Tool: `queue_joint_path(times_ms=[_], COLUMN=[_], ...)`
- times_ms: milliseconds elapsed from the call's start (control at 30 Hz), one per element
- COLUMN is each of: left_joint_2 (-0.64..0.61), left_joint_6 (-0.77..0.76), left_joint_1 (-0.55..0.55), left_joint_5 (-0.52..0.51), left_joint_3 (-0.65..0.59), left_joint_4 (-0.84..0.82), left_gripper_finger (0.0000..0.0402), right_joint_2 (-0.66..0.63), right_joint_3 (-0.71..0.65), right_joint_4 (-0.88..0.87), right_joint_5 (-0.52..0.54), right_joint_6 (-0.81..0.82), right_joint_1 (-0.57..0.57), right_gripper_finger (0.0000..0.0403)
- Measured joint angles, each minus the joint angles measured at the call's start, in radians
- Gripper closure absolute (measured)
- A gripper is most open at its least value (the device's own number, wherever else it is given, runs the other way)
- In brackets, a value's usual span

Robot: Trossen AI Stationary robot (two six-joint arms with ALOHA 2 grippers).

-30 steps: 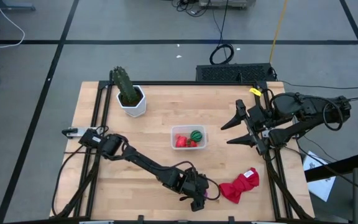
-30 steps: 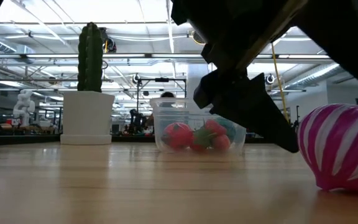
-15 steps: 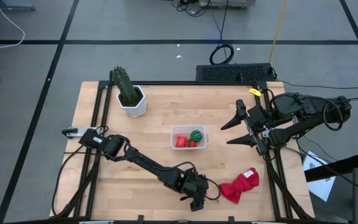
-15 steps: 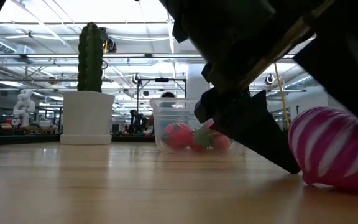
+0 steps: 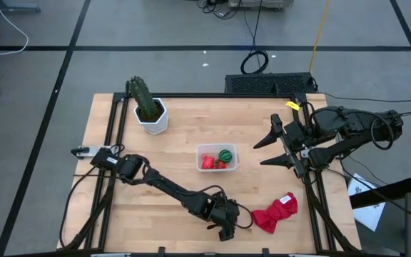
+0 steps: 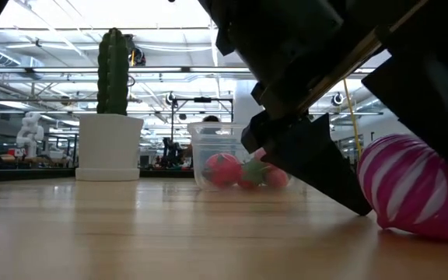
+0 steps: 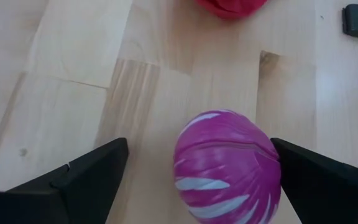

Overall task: Pick and placing Produce into tupperware
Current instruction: Put the onion into the transparent bin

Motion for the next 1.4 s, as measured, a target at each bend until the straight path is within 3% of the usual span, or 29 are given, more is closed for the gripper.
queue_joint_path(times_ms=[533, 1400], left_joint_2=[0.0, 0.002], left_joint_6=[-0.036, -0.059], left_joint_1=[0.0, 0.029], left_joint_5=[-0.02, -0.017], left_joint_3=[0.0, -0.002], left_joint_4=[-0.009, 0.034], left_gripper_finger=[0.0007, 0.0149], right_joint_2=[0.0, 0.0], right_joint_3=[0.0, 0.0], right_joint_4=[0.0, 0.0], right_joint_5=[0.0, 0.0], right_joint_6=[0.0, 0.0], right_joint_1=[0.0, 0.0], right_gripper_finger=[0.0179, 0.0179])
